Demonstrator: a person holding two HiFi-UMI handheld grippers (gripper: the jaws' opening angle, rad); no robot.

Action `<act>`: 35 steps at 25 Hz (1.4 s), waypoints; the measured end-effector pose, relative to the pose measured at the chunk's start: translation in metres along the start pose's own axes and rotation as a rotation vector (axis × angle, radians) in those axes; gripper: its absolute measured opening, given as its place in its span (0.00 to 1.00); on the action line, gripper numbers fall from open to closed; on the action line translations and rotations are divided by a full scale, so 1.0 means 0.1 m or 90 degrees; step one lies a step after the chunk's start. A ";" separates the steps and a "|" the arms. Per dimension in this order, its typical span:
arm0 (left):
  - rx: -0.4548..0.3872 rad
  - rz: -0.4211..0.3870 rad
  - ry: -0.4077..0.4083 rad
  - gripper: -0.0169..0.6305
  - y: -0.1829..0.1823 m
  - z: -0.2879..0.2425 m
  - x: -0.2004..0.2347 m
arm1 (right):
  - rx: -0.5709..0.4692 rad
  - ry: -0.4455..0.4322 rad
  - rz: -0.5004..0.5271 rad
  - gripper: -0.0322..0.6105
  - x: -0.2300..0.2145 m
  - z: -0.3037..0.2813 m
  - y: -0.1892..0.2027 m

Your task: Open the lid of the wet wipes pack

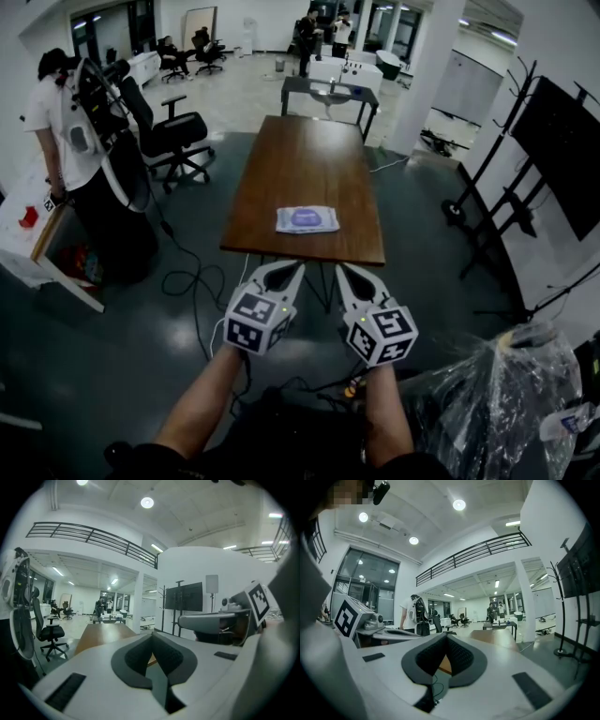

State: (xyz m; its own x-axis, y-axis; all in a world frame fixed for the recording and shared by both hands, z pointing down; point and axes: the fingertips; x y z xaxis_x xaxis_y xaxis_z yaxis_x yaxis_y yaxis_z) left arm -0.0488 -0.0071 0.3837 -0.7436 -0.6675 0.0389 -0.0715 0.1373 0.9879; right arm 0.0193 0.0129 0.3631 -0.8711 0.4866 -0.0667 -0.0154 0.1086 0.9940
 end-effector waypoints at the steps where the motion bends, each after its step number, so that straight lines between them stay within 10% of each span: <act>1: 0.001 0.000 0.002 0.04 -0.01 -0.04 0.09 | -0.001 0.002 -0.002 0.07 -0.01 -0.11 -0.01; 35: 0.236 -0.055 -0.017 0.04 1.25 -2.93 1.56 | 0.197 -0.116 -0.054 0.07 -2.25 -2.66 1.32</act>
State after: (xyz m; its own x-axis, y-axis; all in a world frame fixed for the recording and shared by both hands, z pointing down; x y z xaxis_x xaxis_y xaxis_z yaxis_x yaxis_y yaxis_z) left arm 0.0210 -0.3080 0.5569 -0.7412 -0.6693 -0.0517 -0.3671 0.3396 0.8660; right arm 0.0828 -0.3124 0.5323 -0.7708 0.6079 -0.1904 0.0896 0.3995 0.9124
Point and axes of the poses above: the fingertips, and each gripper's own axes: z backward along the fingers, x to its left, y out of its underside
